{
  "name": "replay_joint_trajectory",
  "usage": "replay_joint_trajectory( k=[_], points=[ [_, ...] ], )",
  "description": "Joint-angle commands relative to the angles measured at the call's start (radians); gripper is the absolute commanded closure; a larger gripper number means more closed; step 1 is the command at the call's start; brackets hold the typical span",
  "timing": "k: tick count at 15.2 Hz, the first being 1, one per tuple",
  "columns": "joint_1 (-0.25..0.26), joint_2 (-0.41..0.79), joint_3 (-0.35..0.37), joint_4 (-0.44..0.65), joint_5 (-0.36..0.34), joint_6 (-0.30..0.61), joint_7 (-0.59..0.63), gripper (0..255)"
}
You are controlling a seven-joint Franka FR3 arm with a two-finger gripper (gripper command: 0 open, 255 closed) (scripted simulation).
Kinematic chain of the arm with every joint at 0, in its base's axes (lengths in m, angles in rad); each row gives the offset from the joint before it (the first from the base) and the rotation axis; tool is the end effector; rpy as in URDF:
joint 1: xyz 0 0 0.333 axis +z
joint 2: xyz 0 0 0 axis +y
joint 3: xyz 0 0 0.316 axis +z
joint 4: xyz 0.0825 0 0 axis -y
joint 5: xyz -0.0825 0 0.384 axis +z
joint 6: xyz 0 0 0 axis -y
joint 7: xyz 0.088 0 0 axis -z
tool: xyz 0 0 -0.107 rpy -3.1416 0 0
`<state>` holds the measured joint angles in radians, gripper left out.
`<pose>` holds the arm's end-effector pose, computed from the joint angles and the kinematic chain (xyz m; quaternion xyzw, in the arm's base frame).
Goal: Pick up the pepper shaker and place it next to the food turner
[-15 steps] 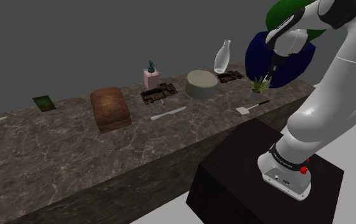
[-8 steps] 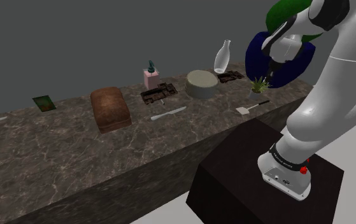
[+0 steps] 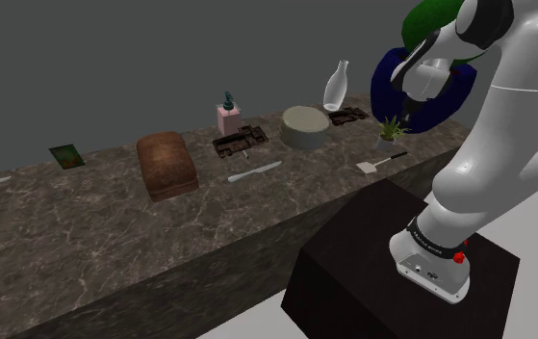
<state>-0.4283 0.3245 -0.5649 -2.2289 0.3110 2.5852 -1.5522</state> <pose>0.2989 -0.4688 0.2564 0.9849 0.1657 0.0173 0.0471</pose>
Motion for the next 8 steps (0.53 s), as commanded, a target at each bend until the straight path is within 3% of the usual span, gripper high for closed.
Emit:
replay_joint_trajectory(
  k=[1,4,5,8],
  points=[
    [-0.001,0.001,0.001,0.0,0.001,0.001,-0.001,255],
    [-0.001,0.001,0.001,0.0,0.001,0.001,-0.001,255],
    [-0.001,0.001,0.001,0.0,0.001,0.001,-0.001,0],
    [-0.001,0.001,0.001,0.0,0.001,0.001,-0.001,0]
  ],
)
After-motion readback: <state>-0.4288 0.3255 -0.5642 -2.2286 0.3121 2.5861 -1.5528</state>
